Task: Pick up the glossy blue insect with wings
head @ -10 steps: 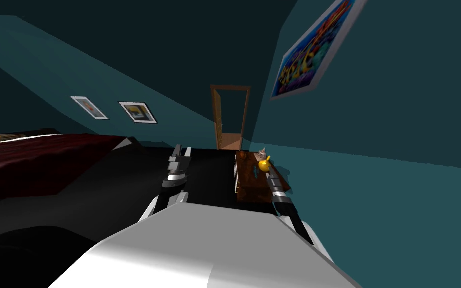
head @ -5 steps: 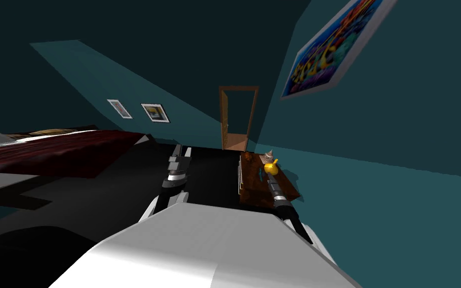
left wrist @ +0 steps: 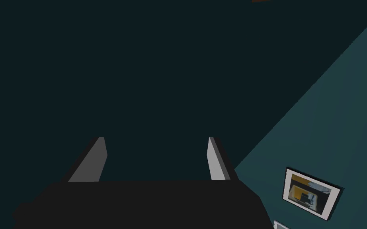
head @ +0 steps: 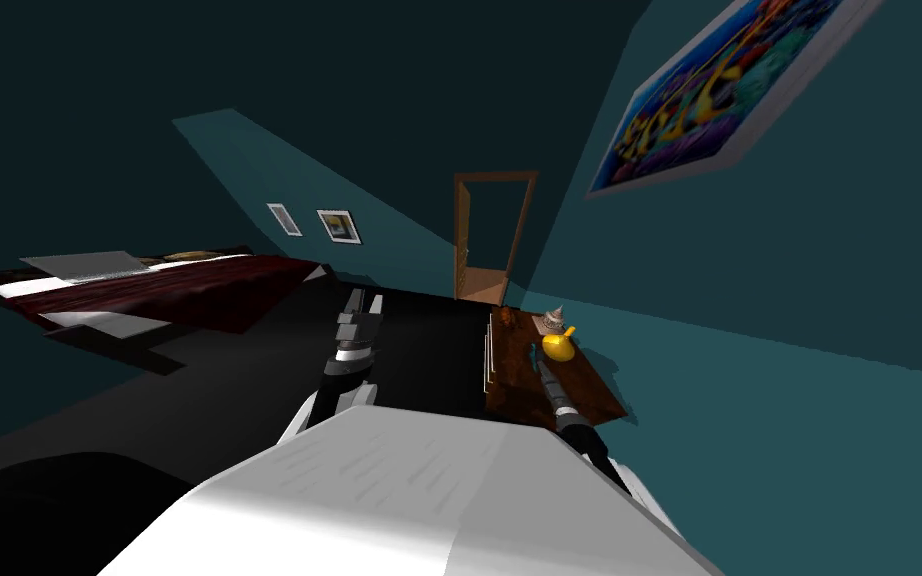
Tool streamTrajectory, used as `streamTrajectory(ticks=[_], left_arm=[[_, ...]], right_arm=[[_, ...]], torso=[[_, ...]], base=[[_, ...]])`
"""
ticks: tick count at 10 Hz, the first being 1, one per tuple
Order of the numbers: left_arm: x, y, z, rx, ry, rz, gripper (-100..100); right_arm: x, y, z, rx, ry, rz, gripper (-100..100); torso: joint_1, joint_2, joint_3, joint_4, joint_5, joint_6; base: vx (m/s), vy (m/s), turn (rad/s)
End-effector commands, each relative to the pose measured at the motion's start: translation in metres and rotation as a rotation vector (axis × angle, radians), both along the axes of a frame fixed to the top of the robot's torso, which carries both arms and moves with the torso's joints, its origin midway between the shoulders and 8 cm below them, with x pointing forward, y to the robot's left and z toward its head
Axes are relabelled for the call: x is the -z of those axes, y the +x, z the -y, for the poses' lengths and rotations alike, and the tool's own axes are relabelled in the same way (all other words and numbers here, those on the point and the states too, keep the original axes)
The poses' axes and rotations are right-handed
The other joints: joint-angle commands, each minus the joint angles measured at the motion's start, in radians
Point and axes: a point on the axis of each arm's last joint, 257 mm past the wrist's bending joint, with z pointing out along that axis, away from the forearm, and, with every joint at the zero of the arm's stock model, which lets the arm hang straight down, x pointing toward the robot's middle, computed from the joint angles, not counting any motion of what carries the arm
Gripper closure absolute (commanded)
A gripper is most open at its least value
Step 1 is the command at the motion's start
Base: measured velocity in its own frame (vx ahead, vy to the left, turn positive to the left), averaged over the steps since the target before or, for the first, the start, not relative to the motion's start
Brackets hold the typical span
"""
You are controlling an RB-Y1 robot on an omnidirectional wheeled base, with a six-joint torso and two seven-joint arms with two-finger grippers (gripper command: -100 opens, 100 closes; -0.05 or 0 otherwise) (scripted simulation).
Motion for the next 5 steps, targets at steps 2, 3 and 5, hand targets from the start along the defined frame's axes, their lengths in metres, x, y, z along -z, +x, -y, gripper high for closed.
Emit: streamTrajectory(ticks=[2, 3, 5], left_arm=[[0.000, 0.000, 0.000, 0.000, 0.000, 0.000, 0], [0.000, 0.000, 0.000, 0.000, 0.000, 0.000, 0], [0.000, 0.000, 0.000, 0.000, 0.000, 0.000, 0]], right_arm=[[0.037, -0.022, 0.020, 0.012, -0.068, -0.121, -100], [0.057, -0.036, 0.035, 0.017, -0.113, -0.194, -100], [0.079, -0.055, 0.051, 0.025, -0.157, -0.273, -100]], torso=[[0.001, 0.000, 0.000, 0.000, 0.000, 0.000], [0.000, 0.000, 0.000, 0.000, 0.000, 0.001], [0.000, 0.000, 0.000, 0.000, 0.000, 0.001]], base=[[0.012, 0.036, 0.267], [0.016, 0.036, 0.228], [0.009, 0.034, 0.181]])
